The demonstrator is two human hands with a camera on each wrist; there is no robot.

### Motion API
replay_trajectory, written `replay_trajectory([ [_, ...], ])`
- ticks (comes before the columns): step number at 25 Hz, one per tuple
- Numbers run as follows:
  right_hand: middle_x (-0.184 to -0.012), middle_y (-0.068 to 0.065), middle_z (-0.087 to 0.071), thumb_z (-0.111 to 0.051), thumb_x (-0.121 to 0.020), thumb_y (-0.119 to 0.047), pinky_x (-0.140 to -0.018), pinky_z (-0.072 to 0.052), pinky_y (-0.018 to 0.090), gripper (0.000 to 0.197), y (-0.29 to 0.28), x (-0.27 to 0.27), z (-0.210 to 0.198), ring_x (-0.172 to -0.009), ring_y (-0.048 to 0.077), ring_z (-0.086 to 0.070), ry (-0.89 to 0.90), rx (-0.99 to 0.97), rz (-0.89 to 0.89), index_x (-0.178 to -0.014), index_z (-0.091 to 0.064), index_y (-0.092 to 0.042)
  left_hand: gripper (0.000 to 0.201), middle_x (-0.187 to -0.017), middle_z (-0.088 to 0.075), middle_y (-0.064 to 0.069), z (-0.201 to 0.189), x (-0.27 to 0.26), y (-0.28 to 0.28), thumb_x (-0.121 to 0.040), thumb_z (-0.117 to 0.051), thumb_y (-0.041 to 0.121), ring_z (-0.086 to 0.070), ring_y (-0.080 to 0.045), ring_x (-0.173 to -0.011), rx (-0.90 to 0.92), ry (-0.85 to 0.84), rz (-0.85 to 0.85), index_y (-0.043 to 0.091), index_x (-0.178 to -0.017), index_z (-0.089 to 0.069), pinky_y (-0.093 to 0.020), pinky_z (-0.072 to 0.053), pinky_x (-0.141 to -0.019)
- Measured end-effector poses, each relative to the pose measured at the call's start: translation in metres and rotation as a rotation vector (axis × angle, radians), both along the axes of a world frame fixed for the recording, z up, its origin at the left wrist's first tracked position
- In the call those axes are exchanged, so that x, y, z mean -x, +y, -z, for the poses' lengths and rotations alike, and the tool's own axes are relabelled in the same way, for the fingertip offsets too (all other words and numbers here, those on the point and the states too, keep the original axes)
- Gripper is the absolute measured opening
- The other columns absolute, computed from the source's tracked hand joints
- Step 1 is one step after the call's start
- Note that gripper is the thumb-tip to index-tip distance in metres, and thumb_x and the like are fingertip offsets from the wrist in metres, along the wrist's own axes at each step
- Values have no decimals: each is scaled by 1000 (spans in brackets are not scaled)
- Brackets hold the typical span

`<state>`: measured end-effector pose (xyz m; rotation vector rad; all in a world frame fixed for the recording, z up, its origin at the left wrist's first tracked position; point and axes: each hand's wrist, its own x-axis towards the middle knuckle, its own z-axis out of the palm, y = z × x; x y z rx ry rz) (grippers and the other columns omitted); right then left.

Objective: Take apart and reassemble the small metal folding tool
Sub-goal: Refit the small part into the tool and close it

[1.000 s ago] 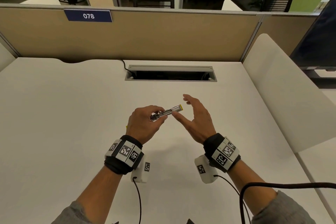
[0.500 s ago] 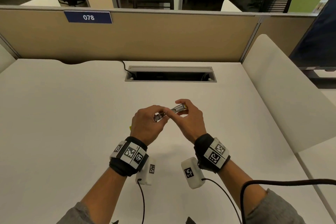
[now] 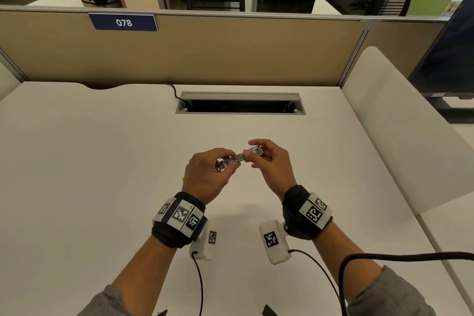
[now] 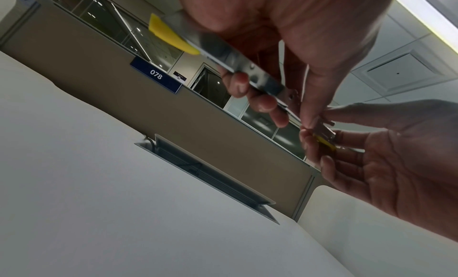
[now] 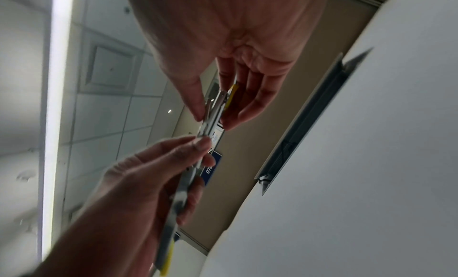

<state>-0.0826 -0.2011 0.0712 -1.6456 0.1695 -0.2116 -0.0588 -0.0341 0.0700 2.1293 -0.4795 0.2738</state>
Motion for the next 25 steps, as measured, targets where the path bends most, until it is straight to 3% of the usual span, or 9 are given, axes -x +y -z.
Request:
replay_trajectory([
  [5, -94, 10, -74, -58, -93, -12, -70, -55, 25, 20, -3, 1, -3, -83, 20, -72, 9, -71, -53, -112, -64, -8, 19, -83, -74, 10, 0, 0, 2, -78, -74, 32, -57, -4, -61, 13, 13, -7, 22, -93, -73, -29, -52, -60],
  [8, -91, 7, -72, -48, -96, -4, -69, -56, 23, 23, -5, 2, -6, -78, 16, -71, 2, -112, -87, -113, -64, -5, 23, -79, -71, 11, -2, 1, 1, -78, -69, 42, -58, -6, -62, -39, 62, -18, 27, -95, -72, -29, -52, -60],
  [11, -90, 8, -71, -51, -94, -2, -70, -57, 23, 22, -5, 3, -8, -75, 14, -71, -11, -96, -111, -112, -65, -6, 37, -74, -65, 13, -7, 0, -4, -82, -54, 60, -58, -7, -66, -165, 166, 1, 29, -95, -70, -27, -47, -60],
  [15, -84, 11, -72, -55, -93, -4, -70, -57, 24, 18, 0, 6, -10, -74, 18, -72, -20, -94, -140, -107, -66, -5, 54, -58, -58, 7, -7, -5, -11, -83, -43, 68, -50, -11, -56, -116, 270, 14, 23, -78, -71, -28, -37, -56],
  [20, -80, 12, -72, -56, -91, -1, -71, -59, 26, 16, 2, 5, -10, -70, 16, -72, -11, -86, -141, -102, -67, -5, 51, -51, -52, 7, -8, -8, -13, -78, -48, 64, -46, -12, -52, -72, 318, -12, 19, -66, -69, -28, -35, -57],
  [25, -80, 15, -72, -57, -89, 1, -71, -59, 26, 16, 7, 4, -9, -70, 17, -72, 17, -95, -154, -100, -68, -1, 52, -53, -56, -2, -12, -5, -14, -73, -48, 60, -46, -14, -52, -108, 338, -61, 12, -60, -65, -28, -36, -57],
])
